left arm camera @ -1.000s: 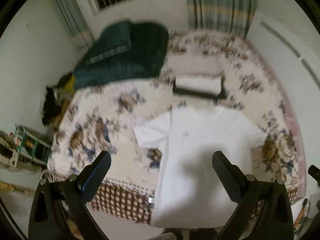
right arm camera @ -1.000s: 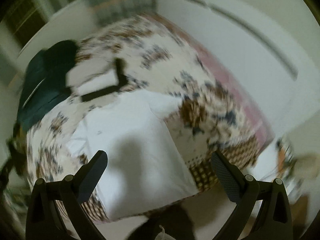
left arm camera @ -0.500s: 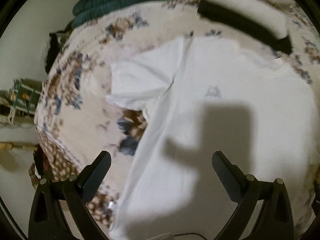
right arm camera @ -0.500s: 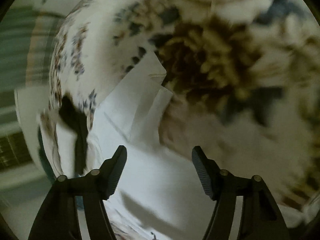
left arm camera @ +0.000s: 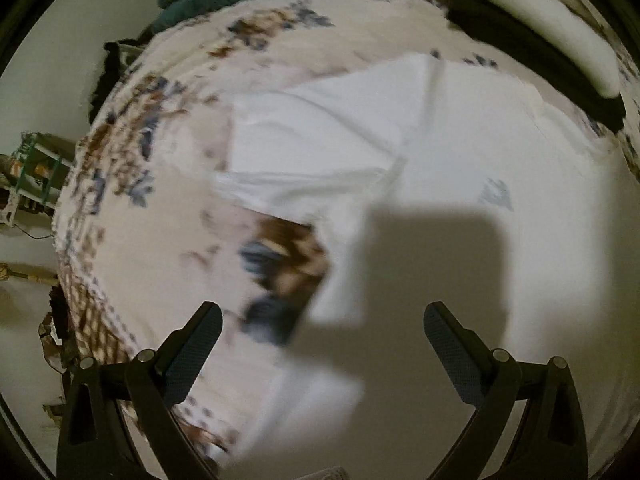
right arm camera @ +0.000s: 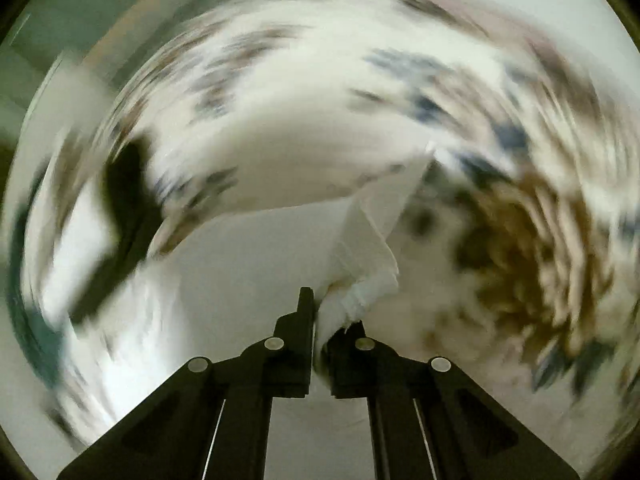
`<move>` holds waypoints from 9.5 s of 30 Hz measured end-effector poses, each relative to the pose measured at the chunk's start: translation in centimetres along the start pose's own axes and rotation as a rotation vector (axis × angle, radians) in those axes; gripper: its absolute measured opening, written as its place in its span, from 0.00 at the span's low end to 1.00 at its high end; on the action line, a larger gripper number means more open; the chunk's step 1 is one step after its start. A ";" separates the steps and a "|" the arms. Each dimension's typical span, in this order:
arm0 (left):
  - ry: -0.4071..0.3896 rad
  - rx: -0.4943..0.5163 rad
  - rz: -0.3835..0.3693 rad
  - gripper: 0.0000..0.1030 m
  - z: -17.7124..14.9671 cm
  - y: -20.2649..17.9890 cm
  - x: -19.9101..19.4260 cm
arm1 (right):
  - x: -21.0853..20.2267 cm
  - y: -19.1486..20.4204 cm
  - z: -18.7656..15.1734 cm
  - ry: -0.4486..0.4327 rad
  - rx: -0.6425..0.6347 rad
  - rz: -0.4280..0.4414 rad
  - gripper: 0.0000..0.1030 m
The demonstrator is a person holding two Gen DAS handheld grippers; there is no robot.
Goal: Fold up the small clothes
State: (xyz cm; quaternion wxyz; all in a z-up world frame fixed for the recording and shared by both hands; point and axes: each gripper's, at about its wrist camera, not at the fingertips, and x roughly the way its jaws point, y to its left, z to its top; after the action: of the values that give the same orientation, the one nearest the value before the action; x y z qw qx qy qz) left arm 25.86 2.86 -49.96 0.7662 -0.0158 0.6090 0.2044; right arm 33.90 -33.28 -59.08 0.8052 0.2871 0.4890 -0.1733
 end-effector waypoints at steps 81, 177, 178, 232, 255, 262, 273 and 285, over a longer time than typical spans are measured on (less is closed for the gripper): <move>-0.141 0.033 -0.238 0.78 10.2 -0.8 5.9 | 9.5 18.3 -4.4 0.370 -0.285 0.147 0.02; 0.155 0.060 -0.274 0.03 -29.7 -11.8 -4.9 | 14.8 4.7 8.0 0.766 -0.355 0.380 0.09; 0.148 0.050 -0.277 0.03 -29.3 -11.0 -5.2 | 14.3 5.1 7.8 0.764 -0.360 0.379 0.09; -0.010 -0.154 -0.590 0.49 0.1 6.7 0.6 | 3.5 13.0 -6.5 0.696 -0.452 0.258 0.70; 0.070 0.139 -0.806 0.06 21.3 -5.6 15.9 | 16.3 17.8 5.7 0.479 -0.127 0.252 0.03; 0.091 0.047 -0.909 0.25 19.1 0.4 12.1 | 12.8 15.8 4.6 0.548 -0.145 0.256 0.44; 0.197 0.051 -0.785 0.54 -2.8 12.7 5.1 | 0.4 3.2 -10.7 0.791 -0.174 0.307 0.58; 0.310 0.013 -0.624 0.03 -19.5 15.4 5.5 | -3.1 -5.8 -30.3 0.968 -0.091 0.279 0.58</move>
State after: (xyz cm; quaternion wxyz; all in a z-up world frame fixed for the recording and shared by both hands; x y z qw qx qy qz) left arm 3.67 13.23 -56.72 0.6903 -0.2273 0.6852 -0.0484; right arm 8.39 -18.62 -68.84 0.5132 0.3617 0.7705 0.1103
